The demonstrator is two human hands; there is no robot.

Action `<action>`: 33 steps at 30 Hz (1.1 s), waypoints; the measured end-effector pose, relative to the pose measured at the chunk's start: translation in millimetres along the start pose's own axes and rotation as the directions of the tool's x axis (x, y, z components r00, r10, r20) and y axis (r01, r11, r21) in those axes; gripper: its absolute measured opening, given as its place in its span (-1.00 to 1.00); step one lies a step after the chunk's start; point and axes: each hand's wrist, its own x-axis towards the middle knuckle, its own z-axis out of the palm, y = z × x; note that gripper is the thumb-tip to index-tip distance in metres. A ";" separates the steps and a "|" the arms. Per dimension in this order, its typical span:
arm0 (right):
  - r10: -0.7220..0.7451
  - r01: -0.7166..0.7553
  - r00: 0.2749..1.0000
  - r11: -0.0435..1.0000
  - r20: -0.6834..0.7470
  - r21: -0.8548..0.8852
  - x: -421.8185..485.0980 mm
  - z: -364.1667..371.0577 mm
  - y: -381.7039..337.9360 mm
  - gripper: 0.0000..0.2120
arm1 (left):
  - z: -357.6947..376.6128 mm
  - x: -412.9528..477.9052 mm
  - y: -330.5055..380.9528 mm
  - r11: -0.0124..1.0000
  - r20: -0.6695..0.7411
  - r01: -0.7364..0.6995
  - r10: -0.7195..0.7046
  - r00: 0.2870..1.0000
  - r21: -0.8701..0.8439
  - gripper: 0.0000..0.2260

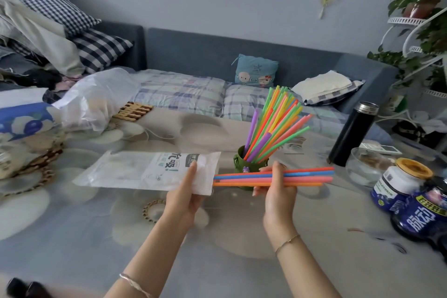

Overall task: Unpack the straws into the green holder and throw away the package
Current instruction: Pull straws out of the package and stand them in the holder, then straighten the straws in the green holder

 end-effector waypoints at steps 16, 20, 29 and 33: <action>-0.304 0.302 0.952 0.951 -0.020 -0.070 7.3 -68.5 -88.4 -0.65 | -12.1 -40.8 -2.8 0.790 0.232 0.488 -0.588 0.775 0.371 -0.31; -0.282 0.303 0.946 0.945 0.163 -0.124 -8.7 -49.0 -101.7 -0.66 | 11.2 -47.9 12.3 0.914 0.191 0.395 -0.407 0.893 0.096 -0.49; -0.163 0.284 0.908 0.917 0.386 -0.280 -10.9 -26.2 -95.4 -0.69 | 55.8 -76.8 16.7 0.953 0.258 0.268 -0.296 0.920 0.139 -0.50; -0.168 0.281 0.928 0.902 0.332 -0.329 19.9 -31.9 -104.0 -0.69 | 60.1 -50.9 18.4 0.948 0.260 -0.083 0.000 0.966 0.307 -0.50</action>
